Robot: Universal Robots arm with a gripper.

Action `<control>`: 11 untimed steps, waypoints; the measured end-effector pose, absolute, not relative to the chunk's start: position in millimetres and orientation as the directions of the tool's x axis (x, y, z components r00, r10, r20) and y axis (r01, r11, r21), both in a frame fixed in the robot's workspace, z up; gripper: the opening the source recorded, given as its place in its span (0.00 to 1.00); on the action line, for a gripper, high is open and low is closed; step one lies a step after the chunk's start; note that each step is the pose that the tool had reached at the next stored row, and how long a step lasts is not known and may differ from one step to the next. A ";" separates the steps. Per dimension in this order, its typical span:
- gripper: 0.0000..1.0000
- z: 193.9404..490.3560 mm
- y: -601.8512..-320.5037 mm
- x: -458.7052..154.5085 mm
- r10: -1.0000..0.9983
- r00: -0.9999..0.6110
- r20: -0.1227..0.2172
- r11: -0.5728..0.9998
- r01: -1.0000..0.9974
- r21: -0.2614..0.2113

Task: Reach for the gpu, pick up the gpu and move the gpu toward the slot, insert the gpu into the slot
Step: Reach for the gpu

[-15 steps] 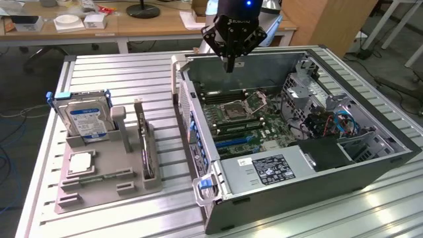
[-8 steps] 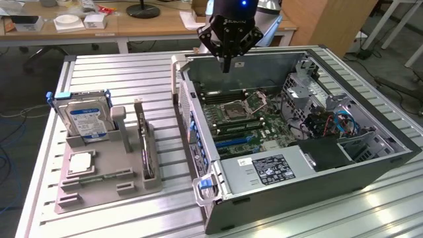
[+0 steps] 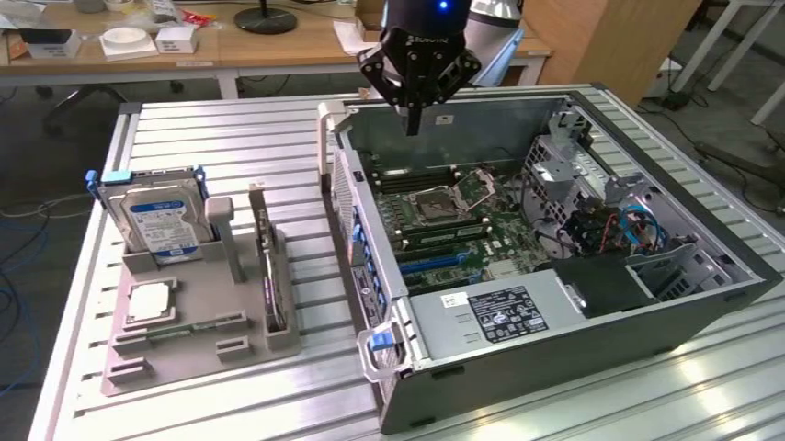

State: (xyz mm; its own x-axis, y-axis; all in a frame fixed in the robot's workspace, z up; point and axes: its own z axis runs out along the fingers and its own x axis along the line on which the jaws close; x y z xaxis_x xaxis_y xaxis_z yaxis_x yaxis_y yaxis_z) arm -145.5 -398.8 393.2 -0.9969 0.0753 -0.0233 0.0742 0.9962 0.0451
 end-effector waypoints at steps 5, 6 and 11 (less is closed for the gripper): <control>0.10 393.3 -398.9 -150.2 0.075 -0.997 -0.023 0.996 0.074 0.045; 0.10 393.2 -398.9 -151.2 0.075 -0.997 -0.023 0.996 0.074 0.045; 0.10 393.3 -398.9 -155.8 0.075 -0.997 -0.023 0.996 0.074 0.045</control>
State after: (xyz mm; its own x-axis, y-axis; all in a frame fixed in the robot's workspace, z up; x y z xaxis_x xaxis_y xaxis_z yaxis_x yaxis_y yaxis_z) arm -155.8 -398.9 393.3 -0.9969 0.0753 -0.0233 0.0742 0.9962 0.0450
